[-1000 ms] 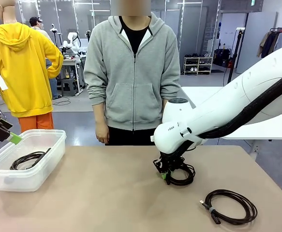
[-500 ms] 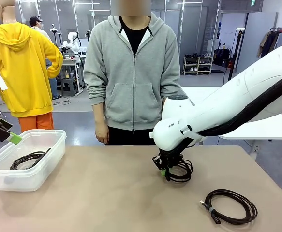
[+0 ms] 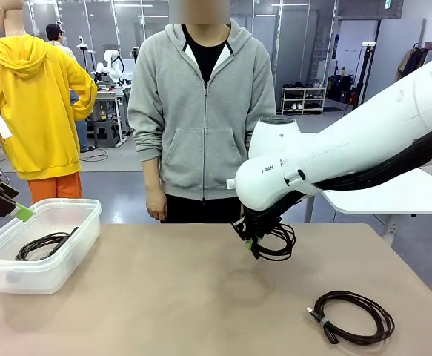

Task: Organize and store the cables.
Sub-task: Place the USB Extension Cable into the Organizing box.

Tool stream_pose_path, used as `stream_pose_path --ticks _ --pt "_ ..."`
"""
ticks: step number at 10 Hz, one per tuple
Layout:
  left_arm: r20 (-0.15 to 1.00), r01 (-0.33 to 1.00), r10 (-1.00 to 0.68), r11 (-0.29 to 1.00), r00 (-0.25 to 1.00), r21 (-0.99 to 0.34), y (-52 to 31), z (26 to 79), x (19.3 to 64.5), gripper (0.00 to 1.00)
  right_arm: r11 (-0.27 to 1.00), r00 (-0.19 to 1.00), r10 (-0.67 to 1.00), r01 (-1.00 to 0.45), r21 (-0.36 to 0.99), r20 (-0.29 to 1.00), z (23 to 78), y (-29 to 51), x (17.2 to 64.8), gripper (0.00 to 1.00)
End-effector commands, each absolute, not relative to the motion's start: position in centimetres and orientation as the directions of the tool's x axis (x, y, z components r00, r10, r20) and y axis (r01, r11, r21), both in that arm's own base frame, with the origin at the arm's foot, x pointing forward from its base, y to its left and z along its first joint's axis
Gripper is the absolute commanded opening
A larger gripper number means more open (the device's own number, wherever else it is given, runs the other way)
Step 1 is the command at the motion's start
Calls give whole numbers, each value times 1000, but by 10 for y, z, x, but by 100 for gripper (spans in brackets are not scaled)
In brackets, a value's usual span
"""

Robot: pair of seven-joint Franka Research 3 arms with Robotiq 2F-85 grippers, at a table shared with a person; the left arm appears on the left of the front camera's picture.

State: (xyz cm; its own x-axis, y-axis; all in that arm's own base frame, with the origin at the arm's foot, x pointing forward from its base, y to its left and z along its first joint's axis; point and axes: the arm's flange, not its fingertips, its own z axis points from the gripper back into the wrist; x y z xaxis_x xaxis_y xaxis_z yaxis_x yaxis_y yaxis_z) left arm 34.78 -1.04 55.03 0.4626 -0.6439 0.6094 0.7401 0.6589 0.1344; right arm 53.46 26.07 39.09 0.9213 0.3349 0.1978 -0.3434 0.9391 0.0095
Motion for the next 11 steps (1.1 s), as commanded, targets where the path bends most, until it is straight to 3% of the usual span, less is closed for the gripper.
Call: stream_pose_path --ticks 1,6,8,11 --pt "608 727 -633 674 479 130 -12 553 351 100 941 924 331 -339 10 189 379 260 543 14" --pt "608 727 -633 674 479 130 -12 553 351 100 941 927 332 -339 13 175 375 259 539 17" --pt "608 727 -633 674 479 130 -12 553 351 100 977 970 183 -161 -142 158 391 351 514 17" --pt "608 727 -633 674 479 130 -12 553 351 100 983 985 87 -60 -176 148 369 447 487 17"
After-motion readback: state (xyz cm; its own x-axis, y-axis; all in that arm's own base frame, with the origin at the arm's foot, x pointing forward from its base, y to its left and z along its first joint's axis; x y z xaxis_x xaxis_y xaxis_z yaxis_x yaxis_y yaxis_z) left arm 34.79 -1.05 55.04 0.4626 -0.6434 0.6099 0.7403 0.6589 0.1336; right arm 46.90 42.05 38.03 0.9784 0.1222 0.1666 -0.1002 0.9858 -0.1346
